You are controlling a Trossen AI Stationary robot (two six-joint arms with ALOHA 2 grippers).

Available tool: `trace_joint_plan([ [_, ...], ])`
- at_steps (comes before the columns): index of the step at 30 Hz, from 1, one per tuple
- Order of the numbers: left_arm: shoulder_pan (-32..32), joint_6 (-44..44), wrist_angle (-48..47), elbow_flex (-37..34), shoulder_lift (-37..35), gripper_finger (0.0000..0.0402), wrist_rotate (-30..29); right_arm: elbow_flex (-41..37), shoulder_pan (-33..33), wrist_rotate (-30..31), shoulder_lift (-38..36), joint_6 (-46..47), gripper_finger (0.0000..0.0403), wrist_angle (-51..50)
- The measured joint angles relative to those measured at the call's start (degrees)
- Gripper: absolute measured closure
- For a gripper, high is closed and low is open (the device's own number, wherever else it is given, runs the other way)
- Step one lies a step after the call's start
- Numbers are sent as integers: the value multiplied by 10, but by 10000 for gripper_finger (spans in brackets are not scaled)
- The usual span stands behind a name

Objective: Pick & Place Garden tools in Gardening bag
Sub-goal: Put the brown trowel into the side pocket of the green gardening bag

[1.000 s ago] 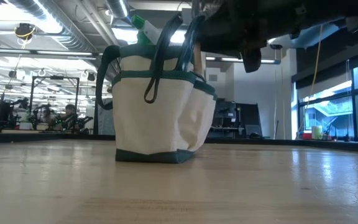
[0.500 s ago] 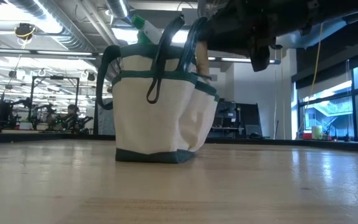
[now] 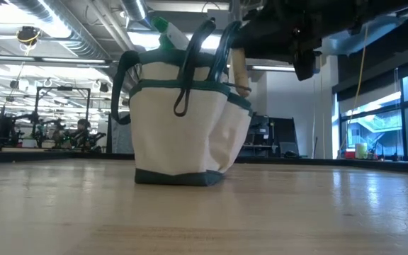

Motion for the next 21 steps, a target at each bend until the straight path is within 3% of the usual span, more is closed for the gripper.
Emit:
trace_joint_plan([
  [15, 1, 0, 0, 0, 0, 231, -2, 0, -12, -20, 2, 69, 337, -65],
  [21, 1, 0, 0, 0, 0, 231, -2, 0, -12, 0, 19, 68, 338, -32],
])
